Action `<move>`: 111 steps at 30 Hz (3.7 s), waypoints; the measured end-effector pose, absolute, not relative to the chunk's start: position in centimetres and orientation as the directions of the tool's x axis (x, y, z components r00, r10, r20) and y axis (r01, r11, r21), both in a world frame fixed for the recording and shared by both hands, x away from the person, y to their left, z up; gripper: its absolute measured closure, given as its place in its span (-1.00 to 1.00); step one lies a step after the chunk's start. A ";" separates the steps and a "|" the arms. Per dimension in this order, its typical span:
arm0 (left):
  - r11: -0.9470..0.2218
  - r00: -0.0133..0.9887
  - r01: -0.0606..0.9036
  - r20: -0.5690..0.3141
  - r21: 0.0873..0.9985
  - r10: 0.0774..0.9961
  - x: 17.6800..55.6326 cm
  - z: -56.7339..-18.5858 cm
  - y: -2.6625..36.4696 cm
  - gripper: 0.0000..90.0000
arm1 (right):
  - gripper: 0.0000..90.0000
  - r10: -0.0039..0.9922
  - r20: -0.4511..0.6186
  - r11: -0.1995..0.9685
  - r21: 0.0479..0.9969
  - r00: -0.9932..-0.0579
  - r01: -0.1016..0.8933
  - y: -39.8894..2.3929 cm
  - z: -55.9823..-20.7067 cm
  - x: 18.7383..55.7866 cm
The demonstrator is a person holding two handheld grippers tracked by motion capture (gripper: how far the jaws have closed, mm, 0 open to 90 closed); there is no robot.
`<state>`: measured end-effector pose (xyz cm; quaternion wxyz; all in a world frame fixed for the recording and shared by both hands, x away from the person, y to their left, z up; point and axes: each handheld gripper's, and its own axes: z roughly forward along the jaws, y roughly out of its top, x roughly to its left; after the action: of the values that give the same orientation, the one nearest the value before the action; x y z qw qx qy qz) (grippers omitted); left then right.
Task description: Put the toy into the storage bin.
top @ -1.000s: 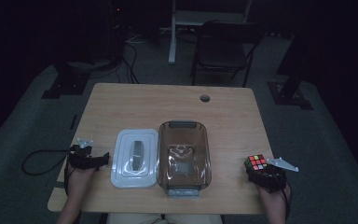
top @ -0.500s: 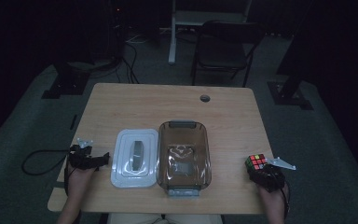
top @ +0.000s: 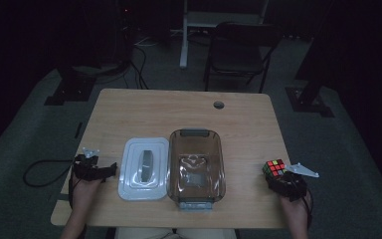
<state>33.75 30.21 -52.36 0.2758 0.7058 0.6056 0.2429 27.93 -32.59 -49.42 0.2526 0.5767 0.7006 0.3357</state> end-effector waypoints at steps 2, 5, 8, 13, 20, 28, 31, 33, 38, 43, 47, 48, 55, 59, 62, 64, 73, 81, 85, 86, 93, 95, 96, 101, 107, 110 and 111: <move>-0.115 0.149 0.721 0.009 0.684 0.989 33.8 -52.4 30.2 -0.99 | -0.25 0.973 0.032 0.121 0.770 -0.228 0.626 -32.3 -48.9 28.0; -0.115 0.150 0.720 0.008 0.684 0.989 33.8 -52.4 30.2 -0.99 | -0.25 0.965 0.028 0.141 0.784 -0.261 0.604 -31.8 -47.9 28.1; -0.115 0.150 0.720 0.008 0.684 0.989 33.8 -52.4 30.2 -0.99 | -0.25 0.955 0.033 0.153 0.797 -0.296 0.584 -31.4 -46.8 28.3; -0.115 0.150 0.720 0.008 0.684 0.989 33.8 -52.4 30.2 -0.99 | -0.25 0.927 0.042 0.183 0.815 -0.372 0.550 -30.4 -45.1 28.6; -0.116 0.151 0.721 0.009 0.684 0.989 33.8 -52.4 30.2 -0.99 | -0.25 0.881 0.047 0.217 0.845 -0.472 0.489 -28.6 -42.6 28.8; -0.116 0.151 0.720 0.009 0.684 0.989 33.8 -52.4 30.2 -0.99 | -0.25 0.814 0.033 0.258 0.874 -0.580 0.412 -26.2 -39.9 28.7; -0.116 0.150 0.720 0.009 0.684 0.989 33.8 -52.4 30.2 -0.99 | -0.25 0.785 0.020 0.281 0.879 -0.619 0.384 -25.2 -39.0 28.6; -0.116 0.150 0.720 0.009 0.684 0.989 33.8 -52.4 30.2 -0.99 | -0.25 0.764 0.016 0.294 0.882 -0.645 0.370 -24.5 -38.5 28.5; -0.116 0.150 0.720 0.009 0.684 0.989 33.8 -52.4 30.2 -0.99 | -0.25 0.710 0.005 0.330 0.881 -0.705 0.339 -22.7 -37.7 28.5; -0.116 0.151 0.720 0.009 0.684 0.989 33.8 -52.4 30.2 -0.99 | -0.25 0.653 0.002 0.367 0.874 -0.757 0.319 -21.1 -37.5 28.5; -0.117 0.152 0.720 0.009 0.684 0.988 33.8 -52.4 30.2 -0.99 | -0.25 0.604 0.002 0.399 0.865 -0.797 0.305 -20.0 -37.4 28.4; -0.117 0.152 0.720 0.009 0.684 0.988 33.8 -52.4 30.2 -0.99 | -0.25 0.591 0.003 0.409 0.861 -0.807 0.303 -19.8 -37.4 28.4; -0.118 0.153 0.720 0.009 0.684 0.988 33.8 -52.4 30.2 -0.99 | -0.25 0.500 0.014 0.461 0.842 -0.866 0.279 -18.2 -37.4 28.0; -0.117 0.153 0.720 0.009 0.684 0.988 33.8 -52.4 30.2 -0.99 | -0.25 0.455 0.009 0.498 0.826 -0.890 0.263 -17.3 -37.5 27.9; -0.117 0.153 0.720 0.009 0.684 0.988 33.8 -52.4 30.2 -0.99 | -0.25 0.416 0.011 0.529 0.810 -0.909 0.252 -16.7 -37.6 28.0; -0.117 0.153 0.720 0.009 0.684 0.988 33.8 -52.4 30.2 -0.99 | -0.25 0.408 0.006 0.548 0.799 -0.913 0.250 -16.3 -37.7 28.1; -0.117 0.153 0.720 0.009 0.684 0.988 33.8 -52.4 30.2 -0.99 | -0.25 0.325 0.025 0.639 0.731 -0.945 0.239 -14.7 -38.2 28.8; -0.120 0.155 0.719 0.009 0.684 0.988 33.7 -52.4 30.2 -0.99 | -0.25 0.254 0.028 0.727 0.654 -0.967 0.210 -12.9 -38.5 29.6; -0.121 0.157 0.719 0.009 0.684 0.988 33.7 -52.4 30.2 -0.99 | -0.25 0.245 0.041 0.752 0.622 -0.969 0.216 -12.2 -38.7 30.0; -0.120 0.156 0.719 0.009 0.684 0.988 33.7 -52.4 30.2 -0.99 | -0.25 0.236 0.044 0.776 0.593 -0.971 0.215 -11.7 -38.9 30.3; -0.124 0.161 0.719 0.010 0.683 0.987 33.7 -52.4 30.2 -0.99 | -0.25 0.215 0.005 0.853 0.485 -0.977 0.191 -9.9 -39.7 30.7; -0.124 0.161 0.719 0.010 0.683 0.987 33.7 -52.4 30.2 -0.99 | -0.25 0.212 -0.001 0.869 0.459 -0.977 0.188 -9.5 -39.9 30.8; -0.124 0.161 0.719 0.010 0.683 0.987 33.7 -52.4 30.2 -0.99 | -0.25 0.212 -0.001 0.869 0.459 -0.977 0.188 -9.5 -39.9 30.8; -0.125 0.161 0.719 0.010 0.683 0.987 33.7 -52.4 30.2 -0.99 | -0.25 0.209 -0.009 0.904 0.383 -0.978 0.190 -8.5 -40.6 31.5; -0.125 0.161 0.719 0.010 0.683 0.987 33.7 -52.4 30.2 -0.99 | -0.25 0.201 -0.017 0.934 0.305 -0.979 0.187 -7.3 -41.3 32.1; -0.125 0.162 0.719 0.010 0.683 0.987 33.7 -52.4 30.2 -0.99 | -0.25 0.175 -0.013 0.948 0.273 -0.984 0.165 -6.9 -41.6 32.2; -0.126 0.162 0.719 0.010 0.683 0.987 33.7 -52.4 30.2 -0.99 | -0.25 0.171 -0.007 0.951 0.261 -0.985 0.164 -6.7 -41.7 32.3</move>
<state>33.74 30.16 -52.36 0.2769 0.7103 0.6005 0.2413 32.29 -6.71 -41.74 0.0148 0.0847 0.9876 0.1310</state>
